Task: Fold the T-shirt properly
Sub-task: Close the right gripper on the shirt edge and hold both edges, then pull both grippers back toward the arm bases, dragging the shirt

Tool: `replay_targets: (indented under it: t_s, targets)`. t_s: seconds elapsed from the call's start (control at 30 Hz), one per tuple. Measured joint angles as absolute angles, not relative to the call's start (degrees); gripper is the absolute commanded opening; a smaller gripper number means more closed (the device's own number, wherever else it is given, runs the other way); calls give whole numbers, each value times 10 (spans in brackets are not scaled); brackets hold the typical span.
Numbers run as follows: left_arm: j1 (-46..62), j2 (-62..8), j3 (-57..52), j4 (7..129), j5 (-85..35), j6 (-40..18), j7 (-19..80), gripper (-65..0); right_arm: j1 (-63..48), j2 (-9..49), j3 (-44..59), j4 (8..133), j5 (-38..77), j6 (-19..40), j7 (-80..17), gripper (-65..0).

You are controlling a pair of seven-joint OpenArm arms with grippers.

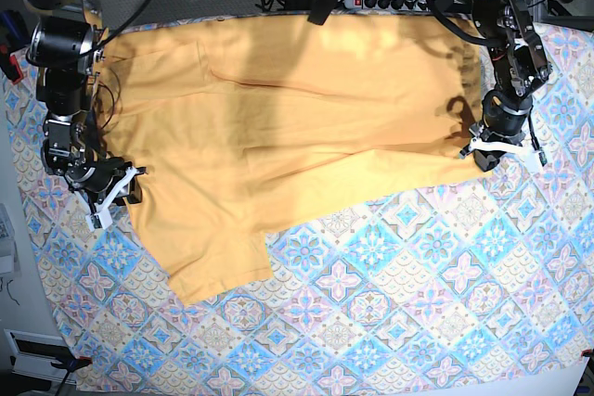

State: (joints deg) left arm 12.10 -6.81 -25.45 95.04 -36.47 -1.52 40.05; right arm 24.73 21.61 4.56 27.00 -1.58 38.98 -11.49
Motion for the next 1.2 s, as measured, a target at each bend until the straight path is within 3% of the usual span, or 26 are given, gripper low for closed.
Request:
replay_targets:
  t_s: [0.2, 0.5, 1.03, 1.2]
  targets:
    - [121, -68, -255, 950, -365, -15, 401, -650, 243, 213, 48, 304, -26, 391, -154, -617]
    - [121, -68, -255, 950, -365, -15, 401, -650, 213, 210, 48, 383, -31, 398, -171, -621]
    - [134, -68, -255, 954, -365, -15, 401, -650, 209, 210, 48, 388, -30, 399, -166, -635]
    - [150, -67, -255, 972, -364, -13, 401, -650, 196, 208, 100, 402, -30, 399, -164, -639]
